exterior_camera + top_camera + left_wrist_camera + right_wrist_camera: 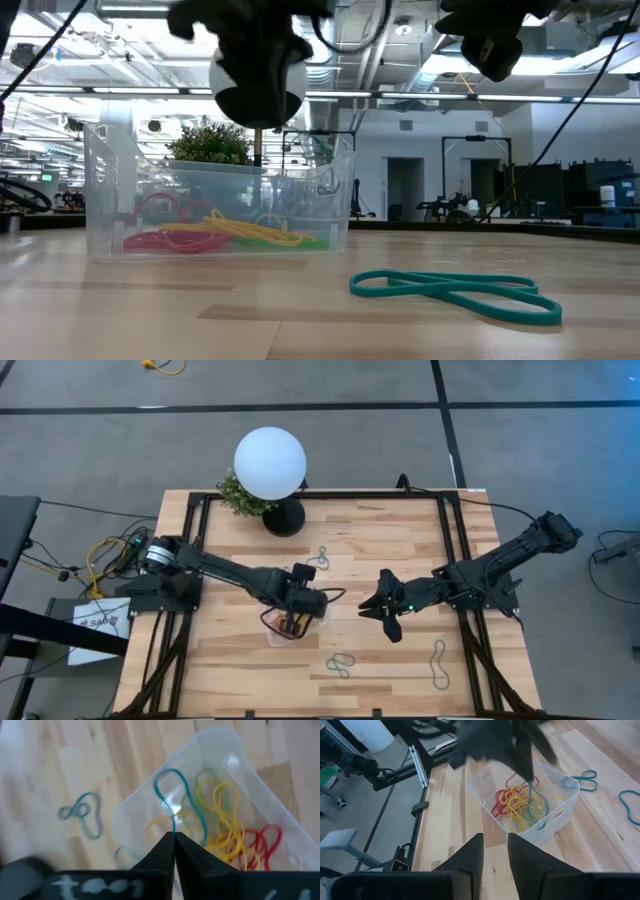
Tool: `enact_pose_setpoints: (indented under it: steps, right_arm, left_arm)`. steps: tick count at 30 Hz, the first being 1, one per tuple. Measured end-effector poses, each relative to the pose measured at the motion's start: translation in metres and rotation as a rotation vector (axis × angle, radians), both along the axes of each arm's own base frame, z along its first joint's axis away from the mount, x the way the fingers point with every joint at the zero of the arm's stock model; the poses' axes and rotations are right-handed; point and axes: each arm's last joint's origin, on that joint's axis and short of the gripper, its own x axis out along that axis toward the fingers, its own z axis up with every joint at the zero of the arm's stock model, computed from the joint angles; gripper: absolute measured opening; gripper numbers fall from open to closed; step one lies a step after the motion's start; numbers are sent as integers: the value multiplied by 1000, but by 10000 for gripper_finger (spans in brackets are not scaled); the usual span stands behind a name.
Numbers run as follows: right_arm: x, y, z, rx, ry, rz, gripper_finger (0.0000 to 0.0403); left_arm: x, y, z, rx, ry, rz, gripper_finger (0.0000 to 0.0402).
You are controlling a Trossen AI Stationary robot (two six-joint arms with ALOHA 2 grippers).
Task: Pick and place items into bin
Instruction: Put the blue rubber band into the transparent bin
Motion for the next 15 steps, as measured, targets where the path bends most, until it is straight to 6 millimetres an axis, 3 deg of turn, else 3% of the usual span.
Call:
enact_pose_setpoints:
  steps: [8,15]
  right_arm:
    - [0,0,0,0,0,0,82]
    - [0,0,0,0,0,0,82]
  left_arm:
    - [-3,20,-35,-56,26,87,1]
    - [-3,25,-38,-93,17,180,30]
